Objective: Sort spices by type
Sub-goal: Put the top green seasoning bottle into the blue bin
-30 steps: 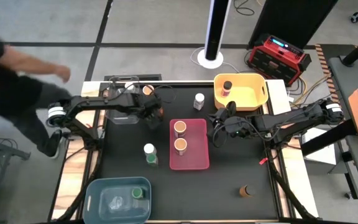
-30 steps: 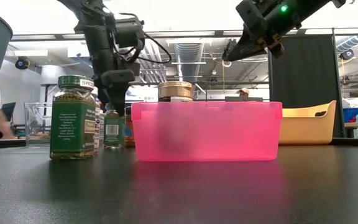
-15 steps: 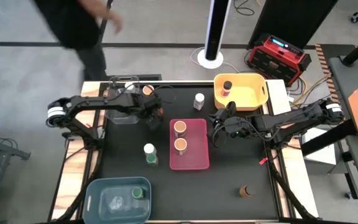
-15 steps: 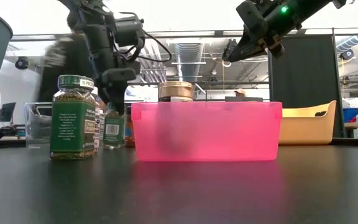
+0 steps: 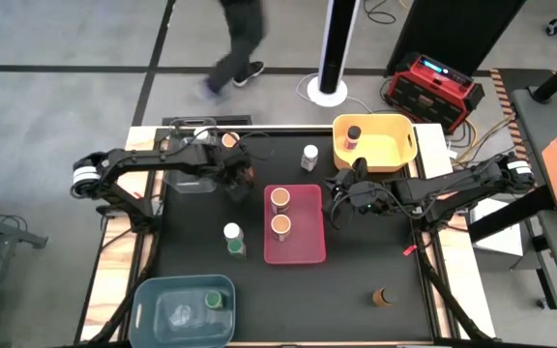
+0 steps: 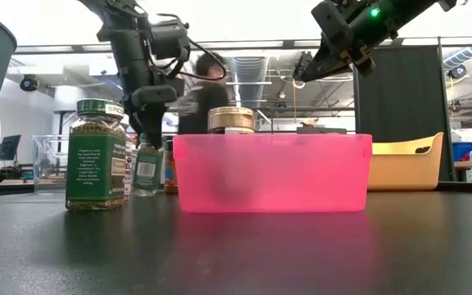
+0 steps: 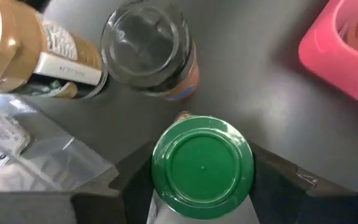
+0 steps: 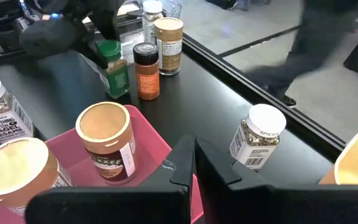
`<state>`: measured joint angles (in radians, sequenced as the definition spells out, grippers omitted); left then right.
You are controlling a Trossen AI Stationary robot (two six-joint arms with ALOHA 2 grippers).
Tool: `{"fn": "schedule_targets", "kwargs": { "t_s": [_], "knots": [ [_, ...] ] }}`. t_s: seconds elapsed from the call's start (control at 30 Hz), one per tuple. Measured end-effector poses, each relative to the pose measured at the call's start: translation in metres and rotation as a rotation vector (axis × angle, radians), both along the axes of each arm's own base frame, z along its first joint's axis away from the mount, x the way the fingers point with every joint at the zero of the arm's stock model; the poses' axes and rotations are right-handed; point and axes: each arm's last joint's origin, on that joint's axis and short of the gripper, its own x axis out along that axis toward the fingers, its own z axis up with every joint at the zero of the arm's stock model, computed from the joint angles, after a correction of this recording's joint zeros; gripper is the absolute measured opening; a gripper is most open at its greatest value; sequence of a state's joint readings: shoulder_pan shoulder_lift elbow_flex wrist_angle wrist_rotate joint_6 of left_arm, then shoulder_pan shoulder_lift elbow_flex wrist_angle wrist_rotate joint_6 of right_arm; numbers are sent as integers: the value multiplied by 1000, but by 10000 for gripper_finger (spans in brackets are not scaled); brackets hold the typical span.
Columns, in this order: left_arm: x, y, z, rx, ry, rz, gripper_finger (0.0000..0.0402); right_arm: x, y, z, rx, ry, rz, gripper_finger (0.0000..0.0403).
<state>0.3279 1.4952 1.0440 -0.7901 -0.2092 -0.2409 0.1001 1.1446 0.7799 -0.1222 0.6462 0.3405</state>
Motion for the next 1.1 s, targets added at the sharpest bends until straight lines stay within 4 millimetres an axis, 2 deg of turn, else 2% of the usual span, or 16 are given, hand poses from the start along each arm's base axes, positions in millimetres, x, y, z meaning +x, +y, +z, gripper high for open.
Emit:
{"fn": "schedule_targets", "kwargs": {
  "t_s": [0.23, 0.37, 0.57, 0.87, 1.0, 1.1],
  "knots": [
    [-9, -8, 42, 41, -67, -31, 190, 0, 0, -1, 0, 5, 0, 9],
    [-20, -25, 77, 55, -129, -86, 190, 0, 0, -1, -1, 8, 0, 9],
    [-38, -77, 112, 16, -295, -210, 191, -1, 0, -1, -2, 10, 1, 9],
    [-68, -171, 136, -166, -449, -320, 192, 0, 2, -2, 16, 27, 67, 9],
    [-82, -207, 150, -195, -425, -336, 193, 0, 2, -2, 28, 28, 88, 9],
    [-90, -233, 152, -210, -349, -344, 193, 1, 3, -3, 47, 29, 117, 9]
  ]
}}
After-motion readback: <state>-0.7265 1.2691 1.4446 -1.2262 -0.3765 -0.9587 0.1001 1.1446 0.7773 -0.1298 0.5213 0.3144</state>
